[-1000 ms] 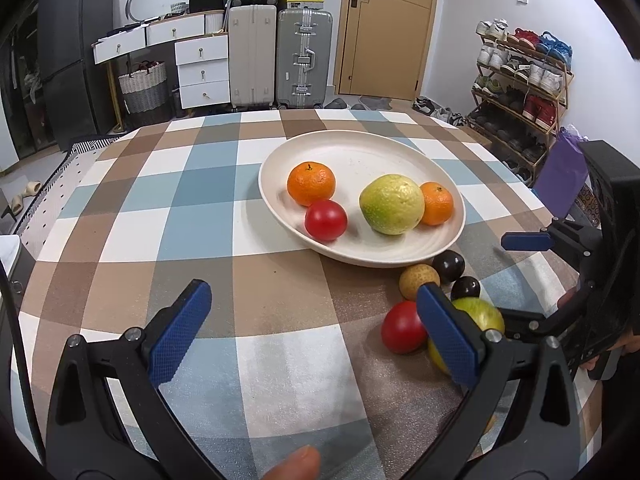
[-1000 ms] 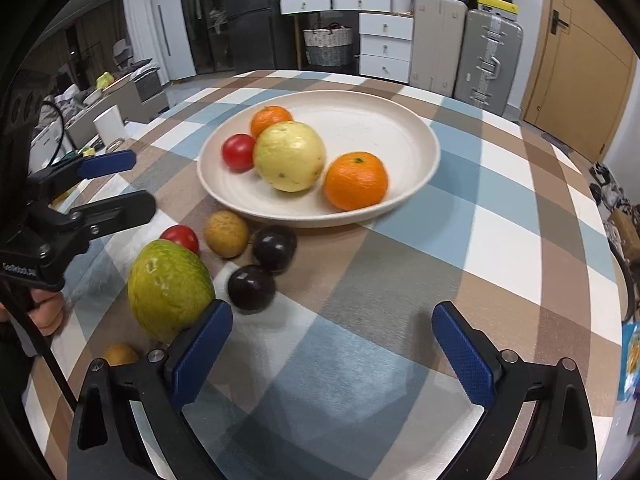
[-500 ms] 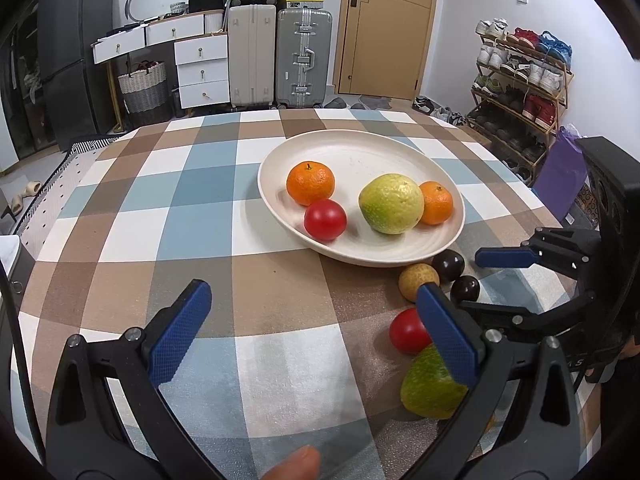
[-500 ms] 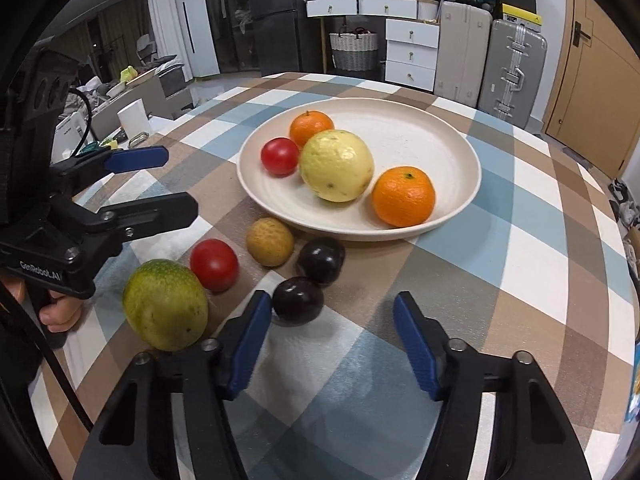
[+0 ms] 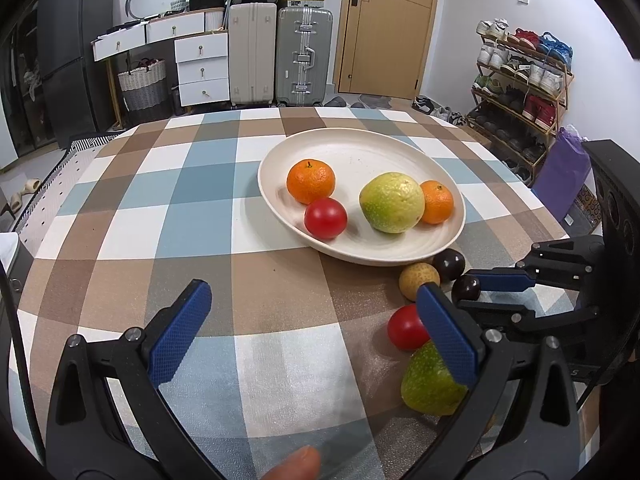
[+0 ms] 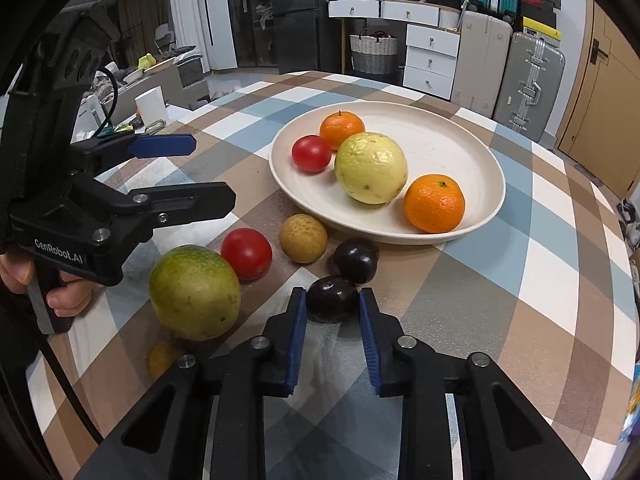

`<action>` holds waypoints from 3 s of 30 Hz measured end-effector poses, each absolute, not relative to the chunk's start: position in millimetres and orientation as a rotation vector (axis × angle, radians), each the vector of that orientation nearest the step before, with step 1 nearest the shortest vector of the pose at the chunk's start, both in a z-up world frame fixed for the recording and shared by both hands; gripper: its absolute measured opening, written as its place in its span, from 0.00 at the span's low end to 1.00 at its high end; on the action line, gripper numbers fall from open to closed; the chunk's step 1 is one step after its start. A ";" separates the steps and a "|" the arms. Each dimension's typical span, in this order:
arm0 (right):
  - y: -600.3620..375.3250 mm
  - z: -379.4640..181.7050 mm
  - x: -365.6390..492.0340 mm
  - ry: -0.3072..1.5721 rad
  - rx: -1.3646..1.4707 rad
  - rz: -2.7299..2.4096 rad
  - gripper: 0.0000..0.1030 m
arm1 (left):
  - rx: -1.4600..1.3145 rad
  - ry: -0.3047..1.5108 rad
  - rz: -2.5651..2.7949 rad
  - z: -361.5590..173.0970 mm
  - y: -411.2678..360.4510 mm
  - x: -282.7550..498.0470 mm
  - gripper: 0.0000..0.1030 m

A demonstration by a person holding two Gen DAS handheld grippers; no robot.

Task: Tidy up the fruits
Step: 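Grasp a dark purple plum with the right gripper, then lift the plum with the right gripper while the left gripper grasps the large green fruit, then carry the plum and green fruit over the white plate and open both grippers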

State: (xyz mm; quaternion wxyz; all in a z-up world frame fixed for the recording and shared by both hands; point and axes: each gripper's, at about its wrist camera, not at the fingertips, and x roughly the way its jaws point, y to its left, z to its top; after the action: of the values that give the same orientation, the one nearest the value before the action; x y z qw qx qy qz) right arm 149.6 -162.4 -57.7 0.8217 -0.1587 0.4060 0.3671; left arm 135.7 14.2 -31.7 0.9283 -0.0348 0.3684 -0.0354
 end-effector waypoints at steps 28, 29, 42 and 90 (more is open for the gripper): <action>-188.4 -39.2 148.0 0.765 -0.201 0.796 0.26 | -0.113 0.813 -0.100 -23.7 -33.2 71.9 0.95; -189.0 -39.5 148.8 0.767 -0.198 0.794 0.26 | -0.114 0.821 -0.107 -24.9 -36.0 73.3 0.93; -188.2 -41.1 149.0 0.777 -0.206 0.789 0.26 | -0.151 0.885 -0.180 -43.4 -45.9 83.5 0.50; -210.6 -16.6 184.3 0.691 0.007 0.616 0.26 | -0.099 0.719 -0.124 -11.4 -4.7 183.9 0.50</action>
State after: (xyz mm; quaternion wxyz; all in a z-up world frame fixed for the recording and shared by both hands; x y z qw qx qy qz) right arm 184.3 -210.6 -16.6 0.8946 0.0033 0.3335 0.2973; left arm 183.9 -4.7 -11.4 0.9331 -0.0482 0.3512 -0.0605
